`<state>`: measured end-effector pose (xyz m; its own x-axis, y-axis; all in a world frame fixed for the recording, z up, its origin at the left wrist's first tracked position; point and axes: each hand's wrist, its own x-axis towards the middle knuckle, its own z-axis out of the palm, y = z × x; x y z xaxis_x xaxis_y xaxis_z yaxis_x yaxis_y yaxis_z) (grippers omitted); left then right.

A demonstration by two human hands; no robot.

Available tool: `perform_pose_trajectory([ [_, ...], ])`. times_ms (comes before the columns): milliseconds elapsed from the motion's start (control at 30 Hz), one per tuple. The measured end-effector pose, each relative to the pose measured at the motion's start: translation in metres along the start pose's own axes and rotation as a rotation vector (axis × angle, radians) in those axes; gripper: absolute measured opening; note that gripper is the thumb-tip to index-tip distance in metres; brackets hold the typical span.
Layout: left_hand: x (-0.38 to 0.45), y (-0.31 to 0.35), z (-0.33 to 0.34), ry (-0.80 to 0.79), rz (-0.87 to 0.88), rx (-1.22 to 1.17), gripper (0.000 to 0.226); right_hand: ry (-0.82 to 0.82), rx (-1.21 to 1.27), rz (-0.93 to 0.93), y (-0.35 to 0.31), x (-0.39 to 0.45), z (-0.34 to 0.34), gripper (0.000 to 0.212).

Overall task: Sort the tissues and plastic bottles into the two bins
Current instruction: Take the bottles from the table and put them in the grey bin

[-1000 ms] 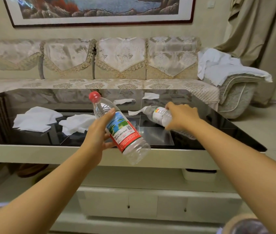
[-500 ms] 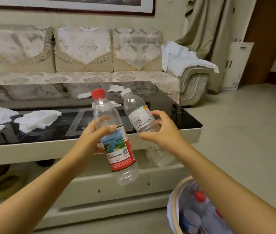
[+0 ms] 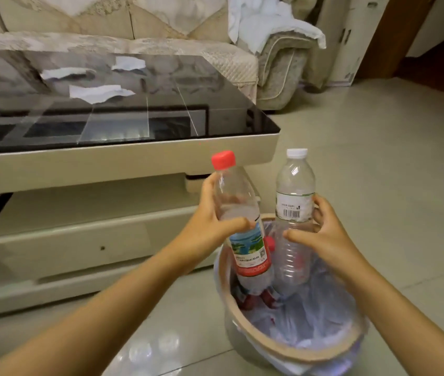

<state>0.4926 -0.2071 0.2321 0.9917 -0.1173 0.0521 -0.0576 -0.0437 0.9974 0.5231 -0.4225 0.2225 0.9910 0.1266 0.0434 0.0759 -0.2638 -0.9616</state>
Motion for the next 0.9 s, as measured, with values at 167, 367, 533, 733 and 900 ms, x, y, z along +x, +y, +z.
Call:
perform_pose_trajectory([
  [167,0.011,-0.027,0.024,-0.051,-0.067,0.037,0.083,0.021,0.029,0.047,0.039,-0.002,-0.009,0.09],
  [367,0.013,-0.047,0.033,-0.033,-0.122,0.355,0.088,-0.035,-0.029,0.066,0.065,-0.009,-0.012,0.095],
  [533,0.012,-0.049,0.042,-0.021,-0.05,0.752,0.084,-0.042,-0.097,0.031,0.067,-0.016,-0.019,0.088],
  [733,0.017,-0.052,0.044,0.011,0.01,0.912,0.063,0.005,-0.359,0.02,0.068,-0.019,-0.017,0.076],
  [900,0.015,-0.055,0.044,-0.018,0.138,1.183,0.076,0.007,-0.535,-0.002,0.068,-0.018,-0.017,0.084],
])
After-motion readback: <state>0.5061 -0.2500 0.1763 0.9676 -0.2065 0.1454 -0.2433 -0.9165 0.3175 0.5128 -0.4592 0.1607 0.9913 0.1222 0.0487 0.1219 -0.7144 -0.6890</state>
